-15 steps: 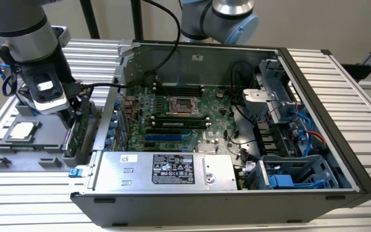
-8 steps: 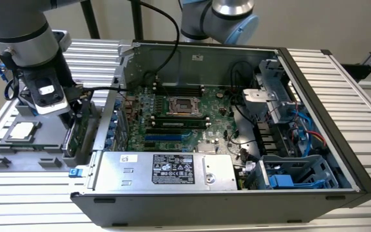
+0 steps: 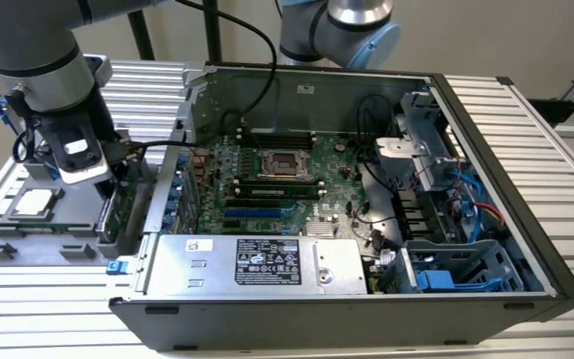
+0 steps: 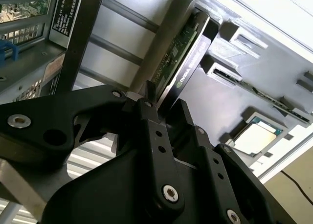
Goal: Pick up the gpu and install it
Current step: 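Pick up the gpu and move the gpu toward the slot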
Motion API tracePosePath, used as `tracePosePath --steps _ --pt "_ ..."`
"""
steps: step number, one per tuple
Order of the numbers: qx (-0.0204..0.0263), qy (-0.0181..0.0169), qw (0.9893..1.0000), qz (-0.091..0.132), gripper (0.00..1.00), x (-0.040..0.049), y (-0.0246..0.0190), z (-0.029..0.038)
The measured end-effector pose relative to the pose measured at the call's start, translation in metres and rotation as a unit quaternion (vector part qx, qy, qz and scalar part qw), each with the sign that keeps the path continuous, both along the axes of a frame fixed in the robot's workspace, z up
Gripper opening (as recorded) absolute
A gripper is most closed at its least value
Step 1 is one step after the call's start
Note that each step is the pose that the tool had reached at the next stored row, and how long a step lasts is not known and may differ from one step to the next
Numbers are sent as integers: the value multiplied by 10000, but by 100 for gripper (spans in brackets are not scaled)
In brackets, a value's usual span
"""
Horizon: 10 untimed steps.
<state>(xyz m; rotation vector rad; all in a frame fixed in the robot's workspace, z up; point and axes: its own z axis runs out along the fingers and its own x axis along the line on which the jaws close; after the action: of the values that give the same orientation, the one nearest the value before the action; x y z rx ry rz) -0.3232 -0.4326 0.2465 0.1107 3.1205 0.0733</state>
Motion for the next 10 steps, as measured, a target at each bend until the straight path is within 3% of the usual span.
tracePosePath --steps 10 --pt "-1 1 10000 -1 0 -6 0 -88"
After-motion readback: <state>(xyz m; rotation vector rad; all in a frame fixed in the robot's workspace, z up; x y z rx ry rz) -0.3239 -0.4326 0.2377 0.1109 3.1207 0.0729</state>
